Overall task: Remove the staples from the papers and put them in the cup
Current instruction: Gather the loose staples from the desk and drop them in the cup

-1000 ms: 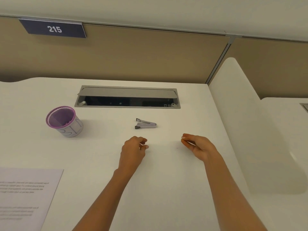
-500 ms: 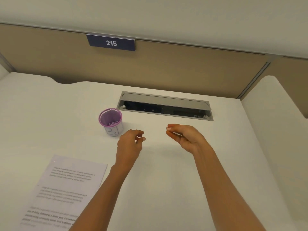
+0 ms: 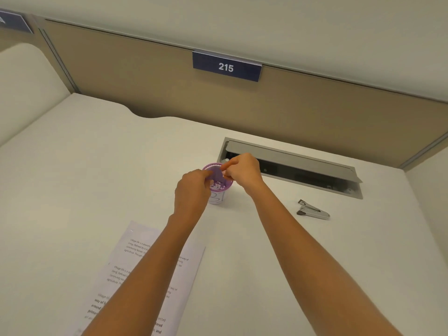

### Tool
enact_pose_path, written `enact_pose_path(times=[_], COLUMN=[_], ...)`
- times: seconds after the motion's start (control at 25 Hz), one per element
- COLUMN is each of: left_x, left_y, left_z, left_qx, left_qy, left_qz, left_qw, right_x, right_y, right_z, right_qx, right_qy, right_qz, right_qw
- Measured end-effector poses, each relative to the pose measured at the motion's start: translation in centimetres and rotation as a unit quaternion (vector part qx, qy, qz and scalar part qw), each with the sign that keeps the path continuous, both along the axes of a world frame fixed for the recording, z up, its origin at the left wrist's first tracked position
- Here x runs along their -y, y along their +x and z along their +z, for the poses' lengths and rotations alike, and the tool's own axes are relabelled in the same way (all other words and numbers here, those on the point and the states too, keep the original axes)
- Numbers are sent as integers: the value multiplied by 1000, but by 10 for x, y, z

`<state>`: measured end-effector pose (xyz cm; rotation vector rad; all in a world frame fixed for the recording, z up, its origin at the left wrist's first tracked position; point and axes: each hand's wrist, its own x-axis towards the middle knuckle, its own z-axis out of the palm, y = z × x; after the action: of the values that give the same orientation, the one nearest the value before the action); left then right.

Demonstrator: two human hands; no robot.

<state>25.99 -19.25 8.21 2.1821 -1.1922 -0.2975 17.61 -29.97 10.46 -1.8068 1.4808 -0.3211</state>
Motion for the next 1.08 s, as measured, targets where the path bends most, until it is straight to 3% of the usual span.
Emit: enact_pose_path(times=[0.24,0.6,1.08], left_x=[10,8,3], left_y=[8,11,9], left_z=[-5,-7,-9], left_qx=[35,21,-4], left_qy=[33,-2,2], left_qz=[-38,-39,2], left_qw=[998,999,1000], right_x=[-1,-9,-29], right_y=[11,18,9], right_z=[4,4,1], right_qx=[-97,-113,-110], right_qy=[-83,-117,-210], right_qz=[60,76,209], right_qw=[990,984,949])
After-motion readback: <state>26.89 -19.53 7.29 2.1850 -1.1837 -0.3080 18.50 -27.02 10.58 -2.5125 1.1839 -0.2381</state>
